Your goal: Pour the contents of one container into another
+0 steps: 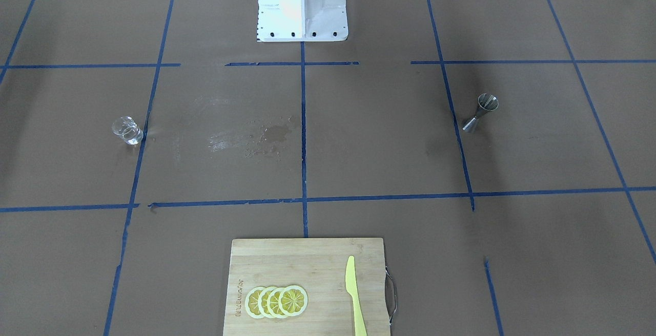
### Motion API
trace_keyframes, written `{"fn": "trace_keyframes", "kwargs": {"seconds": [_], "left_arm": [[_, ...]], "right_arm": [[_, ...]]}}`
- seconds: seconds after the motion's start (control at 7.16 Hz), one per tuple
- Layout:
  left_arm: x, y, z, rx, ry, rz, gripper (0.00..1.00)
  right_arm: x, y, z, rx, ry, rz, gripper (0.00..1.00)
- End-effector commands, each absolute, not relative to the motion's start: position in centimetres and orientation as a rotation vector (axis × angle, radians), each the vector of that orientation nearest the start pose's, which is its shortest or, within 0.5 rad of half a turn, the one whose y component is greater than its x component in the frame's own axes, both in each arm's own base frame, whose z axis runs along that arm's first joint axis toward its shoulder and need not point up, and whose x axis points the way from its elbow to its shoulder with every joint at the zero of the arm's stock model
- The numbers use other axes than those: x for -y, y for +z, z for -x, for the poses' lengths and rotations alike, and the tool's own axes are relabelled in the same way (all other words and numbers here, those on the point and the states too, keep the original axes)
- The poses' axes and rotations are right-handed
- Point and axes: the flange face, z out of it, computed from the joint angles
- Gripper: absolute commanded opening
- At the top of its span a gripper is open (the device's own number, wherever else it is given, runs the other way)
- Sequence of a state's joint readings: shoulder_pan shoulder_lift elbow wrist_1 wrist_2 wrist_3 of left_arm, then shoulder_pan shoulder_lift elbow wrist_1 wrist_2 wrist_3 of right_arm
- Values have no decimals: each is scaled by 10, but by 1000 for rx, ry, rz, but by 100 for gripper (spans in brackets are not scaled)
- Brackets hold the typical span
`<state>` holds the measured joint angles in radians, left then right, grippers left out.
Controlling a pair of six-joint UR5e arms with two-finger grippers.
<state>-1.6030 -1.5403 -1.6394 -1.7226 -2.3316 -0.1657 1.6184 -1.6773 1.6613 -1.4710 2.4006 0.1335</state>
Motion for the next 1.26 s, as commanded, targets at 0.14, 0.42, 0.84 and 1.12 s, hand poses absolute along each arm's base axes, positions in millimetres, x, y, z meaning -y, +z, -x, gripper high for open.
{"fn": "trace_keyframes", "kwargs": {"seconds": [0.14, 0.42, 0.84, 1.12], "left_arm": [[491, 609, 80, -770, -98, -166, 100], [509, 524, 66, -778, -15, -308, 100], [554, 440, 5, -857, 131, -400, 100], [557, 452, -7, -1031, 132, -343, 100]], "right_arm": [[450, 639, -81, 841, 127, -63, 100], [451, 631, -81, 844, 123, -75, 100], [451, 624, -80, 847, 110, -92, 100], [449, 618, -80, 858, 106, -96, 100]]}}
